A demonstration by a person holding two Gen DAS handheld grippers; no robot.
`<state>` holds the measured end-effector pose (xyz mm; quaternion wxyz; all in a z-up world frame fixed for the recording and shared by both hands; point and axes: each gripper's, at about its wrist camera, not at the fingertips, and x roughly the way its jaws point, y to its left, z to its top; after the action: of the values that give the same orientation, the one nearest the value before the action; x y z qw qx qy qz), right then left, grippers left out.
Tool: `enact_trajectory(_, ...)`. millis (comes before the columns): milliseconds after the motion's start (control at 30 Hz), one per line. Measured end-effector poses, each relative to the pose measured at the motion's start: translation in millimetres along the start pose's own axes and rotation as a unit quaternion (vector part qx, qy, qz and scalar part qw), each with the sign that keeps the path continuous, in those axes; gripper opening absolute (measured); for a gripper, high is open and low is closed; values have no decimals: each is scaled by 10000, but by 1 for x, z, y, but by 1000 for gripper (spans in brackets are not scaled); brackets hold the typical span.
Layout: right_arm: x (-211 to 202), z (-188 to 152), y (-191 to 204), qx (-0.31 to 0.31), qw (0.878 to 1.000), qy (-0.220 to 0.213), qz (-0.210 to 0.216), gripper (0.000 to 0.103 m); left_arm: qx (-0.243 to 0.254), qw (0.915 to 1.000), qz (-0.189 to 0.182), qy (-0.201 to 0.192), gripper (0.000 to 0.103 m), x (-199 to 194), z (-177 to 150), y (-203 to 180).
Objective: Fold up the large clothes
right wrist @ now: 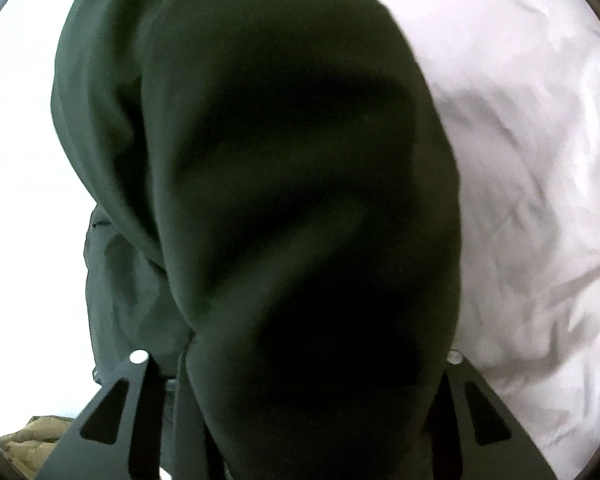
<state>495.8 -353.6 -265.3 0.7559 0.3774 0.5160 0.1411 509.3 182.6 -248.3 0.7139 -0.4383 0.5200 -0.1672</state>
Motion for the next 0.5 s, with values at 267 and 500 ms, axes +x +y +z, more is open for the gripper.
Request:
enact_trajectory(267, -20, -5, 30, 162, 9996, -155, 141, 23, -34, 9995, -266, -155, 15, -31, -13, -43)
enact_trajectory(500, -59, -28, 45, 239, 9980, -291, 510, 20, -111, 9971, -659, -374, 10, -85, -31, -50)
